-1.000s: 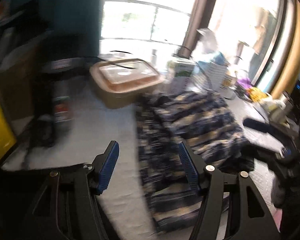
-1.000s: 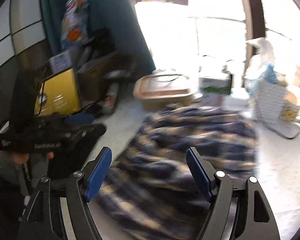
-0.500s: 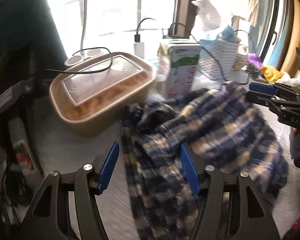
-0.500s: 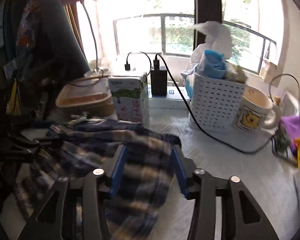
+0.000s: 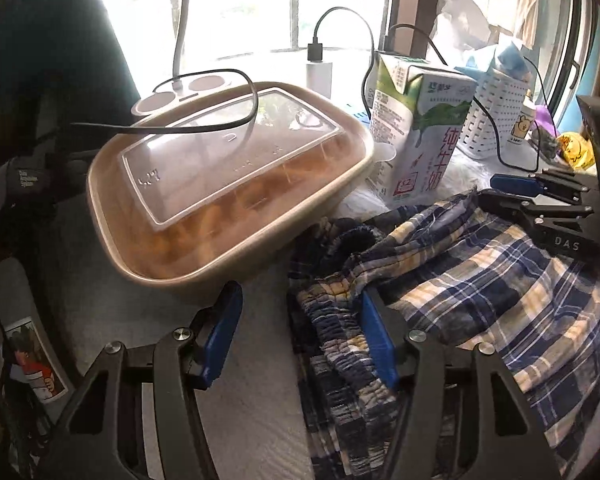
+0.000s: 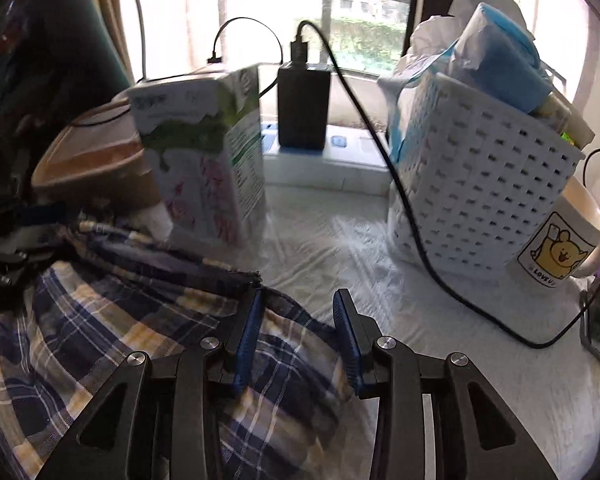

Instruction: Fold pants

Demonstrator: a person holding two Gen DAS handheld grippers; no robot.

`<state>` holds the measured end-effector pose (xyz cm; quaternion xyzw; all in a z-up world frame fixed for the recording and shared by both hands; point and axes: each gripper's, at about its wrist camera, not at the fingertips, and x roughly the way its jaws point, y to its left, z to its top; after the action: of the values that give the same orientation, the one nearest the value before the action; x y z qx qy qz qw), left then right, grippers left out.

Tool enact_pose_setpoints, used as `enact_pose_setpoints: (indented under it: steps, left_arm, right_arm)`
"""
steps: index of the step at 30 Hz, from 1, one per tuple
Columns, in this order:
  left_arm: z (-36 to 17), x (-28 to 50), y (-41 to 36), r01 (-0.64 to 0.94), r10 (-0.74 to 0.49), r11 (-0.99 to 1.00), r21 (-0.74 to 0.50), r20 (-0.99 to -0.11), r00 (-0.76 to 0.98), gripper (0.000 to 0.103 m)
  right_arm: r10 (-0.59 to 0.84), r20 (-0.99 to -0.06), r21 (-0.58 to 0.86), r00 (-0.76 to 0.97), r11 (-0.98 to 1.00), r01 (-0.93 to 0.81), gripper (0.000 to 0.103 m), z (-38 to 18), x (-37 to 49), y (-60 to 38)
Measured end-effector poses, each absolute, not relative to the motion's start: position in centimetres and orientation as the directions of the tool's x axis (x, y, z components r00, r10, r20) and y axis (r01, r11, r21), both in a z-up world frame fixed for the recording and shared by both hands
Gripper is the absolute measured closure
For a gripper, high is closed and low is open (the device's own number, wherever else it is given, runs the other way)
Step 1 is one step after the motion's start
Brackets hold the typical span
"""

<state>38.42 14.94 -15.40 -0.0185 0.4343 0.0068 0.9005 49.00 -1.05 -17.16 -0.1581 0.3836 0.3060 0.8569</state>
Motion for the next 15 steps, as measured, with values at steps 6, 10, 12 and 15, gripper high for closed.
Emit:
enact_pose_setpoints:
  steps: [6,10,12,15]
  left_arm:
    - [-12.4,35.6,15.3,-0.059,-0.015,0.996,-0.07,-0.758,0.652,0.042]
    - [-10.9,32.8,15.2,-0.05,-0.037,0.994,-0.098,-0.731,0.682,0.042]
    - [-10.7,31.6,14.9,-0.049,-0.053,0.992,-0.12,-0.722,0.69,0.042]
    - [-11.3,30.4,13.6,-0.011,-0.11,0.987,-0.159,-0.727,0.678,0.042]
  right_arm:
    - [0.434,-0.694,-0.022,0.574,0.785,-0.619,0.064,-13.6,46.1,-3.5]
    - [0.475,-0.666,-0.015,0.575,0.763,-0.647,0.062,-11.0,42.4,-5.3]
    - [0.488,-0.666,-0.017,0.564,0.746,-0.665,0.062,-10.6,40.6,-5.8]
    - [0.51,-0.683,-0.008,0.523,0.711,-0.703,0.062,-10.9,37.7,-5.8]
